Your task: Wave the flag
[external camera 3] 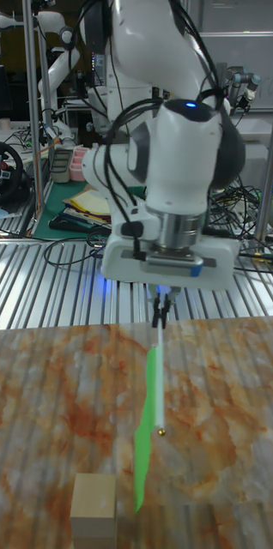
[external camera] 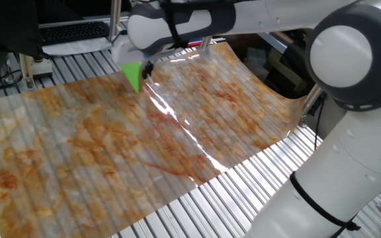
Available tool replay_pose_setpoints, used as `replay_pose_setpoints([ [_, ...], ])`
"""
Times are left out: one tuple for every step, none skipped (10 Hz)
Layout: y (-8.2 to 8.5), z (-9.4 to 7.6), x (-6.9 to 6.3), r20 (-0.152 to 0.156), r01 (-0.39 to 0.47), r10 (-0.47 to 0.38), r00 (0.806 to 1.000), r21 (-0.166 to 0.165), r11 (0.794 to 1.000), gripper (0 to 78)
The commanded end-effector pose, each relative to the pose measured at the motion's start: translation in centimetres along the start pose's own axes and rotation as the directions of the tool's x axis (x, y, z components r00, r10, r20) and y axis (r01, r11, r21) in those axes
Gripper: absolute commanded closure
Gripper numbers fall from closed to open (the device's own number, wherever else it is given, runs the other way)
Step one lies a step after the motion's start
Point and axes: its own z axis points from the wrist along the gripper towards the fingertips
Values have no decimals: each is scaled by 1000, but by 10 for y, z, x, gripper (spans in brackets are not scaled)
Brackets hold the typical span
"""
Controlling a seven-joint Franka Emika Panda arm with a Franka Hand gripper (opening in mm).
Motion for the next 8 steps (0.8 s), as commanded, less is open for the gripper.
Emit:
replay_pose_setpoints([
  [45, -9, 9, 7, -72, 72, 997, -29, 997, 764],
  [7, -3, -5, 12, -23, 23, 1000, -34, 999, 764],
  [-25, 2, -16, 12, 10, -10, 1000, -38, 999, 764],
  [-44, 4, -23, 11, 34, -33, 999, -41, 999, 764],
  [-85, 6, -39, 2, 92, -92, 996, -43, 995, 764],
  [-92, 6, -41, 2, 101, -101, 995, -44, 994, 764],
  [-120, 2, -54, -2, 129, -129, 992, -40, 991, 764],
  [-133, -2, -60, -8, 140, -140, 990, -36, 990, 764],
])
